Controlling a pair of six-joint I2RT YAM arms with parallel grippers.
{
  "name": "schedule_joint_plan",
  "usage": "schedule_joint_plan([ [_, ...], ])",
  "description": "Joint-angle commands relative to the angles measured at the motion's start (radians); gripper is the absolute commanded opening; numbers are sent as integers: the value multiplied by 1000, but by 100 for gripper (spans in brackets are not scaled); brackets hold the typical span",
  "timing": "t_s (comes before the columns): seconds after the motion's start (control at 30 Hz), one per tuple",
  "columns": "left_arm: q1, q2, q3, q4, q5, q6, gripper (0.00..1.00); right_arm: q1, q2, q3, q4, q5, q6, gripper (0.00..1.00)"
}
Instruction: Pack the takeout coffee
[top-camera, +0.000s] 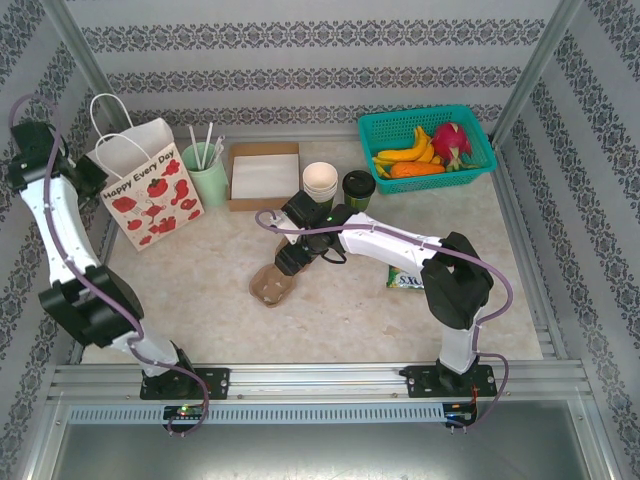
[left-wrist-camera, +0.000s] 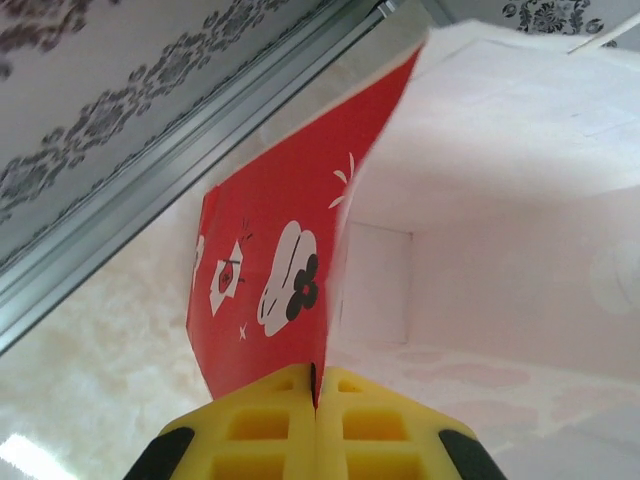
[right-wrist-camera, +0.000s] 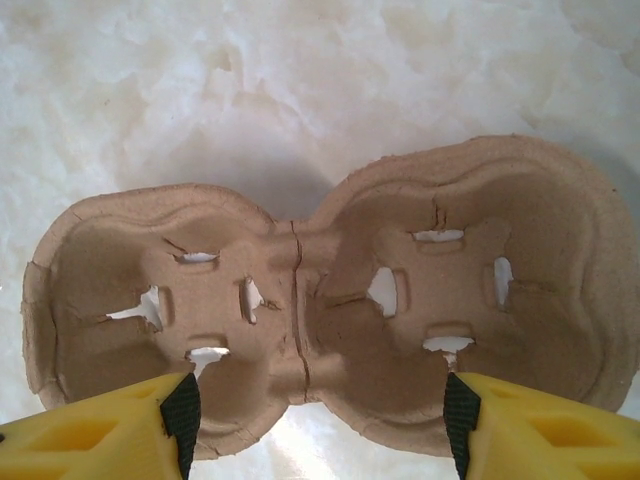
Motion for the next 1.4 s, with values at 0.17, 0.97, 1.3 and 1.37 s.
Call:
schedule_joint_plan([
  [0.17,-5,-281,-194,-19,-57,-30,0,7,80,52,-72,-4,-25,63],
  [0.97,-43,-430,-377,-37,84,-64,0,33,245,224,-193,-30,-45,43],
  [1.3,-64,-420,-382,-36,90,-61,0,38,254,235,-195,-26,-39,27],
  [1.37,-78,-416,-378,-46,93,-56,0,38,246,229,-193,-26,-36,20],
])
